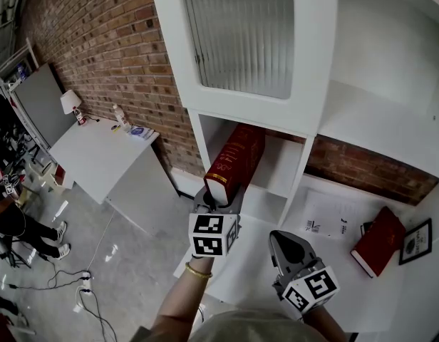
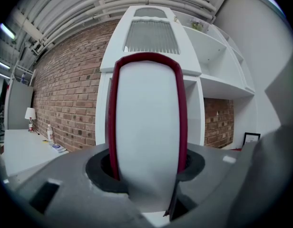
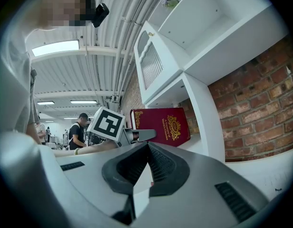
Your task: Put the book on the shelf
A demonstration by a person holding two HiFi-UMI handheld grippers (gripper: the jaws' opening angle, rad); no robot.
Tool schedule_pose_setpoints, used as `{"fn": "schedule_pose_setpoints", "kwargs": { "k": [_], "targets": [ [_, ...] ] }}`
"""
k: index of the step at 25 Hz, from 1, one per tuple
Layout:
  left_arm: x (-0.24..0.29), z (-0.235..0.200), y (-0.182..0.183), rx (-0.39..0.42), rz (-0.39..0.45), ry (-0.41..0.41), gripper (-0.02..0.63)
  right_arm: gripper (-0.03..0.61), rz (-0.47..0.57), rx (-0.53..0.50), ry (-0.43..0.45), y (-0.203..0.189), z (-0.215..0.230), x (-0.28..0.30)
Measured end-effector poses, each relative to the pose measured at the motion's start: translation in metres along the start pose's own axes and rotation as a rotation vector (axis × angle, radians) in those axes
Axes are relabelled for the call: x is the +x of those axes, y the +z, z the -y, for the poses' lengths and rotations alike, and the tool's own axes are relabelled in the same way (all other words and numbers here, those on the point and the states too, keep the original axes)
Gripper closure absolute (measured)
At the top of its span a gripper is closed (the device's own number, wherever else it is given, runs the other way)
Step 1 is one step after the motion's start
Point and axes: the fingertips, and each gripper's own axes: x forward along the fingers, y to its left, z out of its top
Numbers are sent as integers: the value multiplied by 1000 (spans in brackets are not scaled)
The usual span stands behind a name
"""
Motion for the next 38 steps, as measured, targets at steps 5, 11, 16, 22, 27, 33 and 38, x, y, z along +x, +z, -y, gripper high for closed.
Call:
{"fn": "schedule_pose_setpoints", "kwargs": {
  "k": [5, 11, 16, 22, 27, 33, 38],
  "targets": [
    [12, -2, -2, -4, -16, 3, 382, 571, 1, 1, -2, 0, 1, 0],
    [26, -6, -1, -1, -34, 5, 382, 571, -2, 6, -6, -1, 3, 0],
    [37, -8, -1, 1, -52, 6, 382, 571, -4, 4, -4, -1, 2, -1],
    [48, -9, 0, -5, -62, 3, 382, 571, -3, 3, -4, 0, 4, -1],
    [57, -10, 0, -6, -69, 4, 382, 571, -7, 2, -10, 0, 6, -2],
    [71, -12, 3, -7, -74, -6, 382, 571, -6, 3, -10, 0, 7, 0],
    [79, -14, 3, 0, -86, -9, 382, 571, -8, 2, -9, 1, 6, 1]
  ]
}}
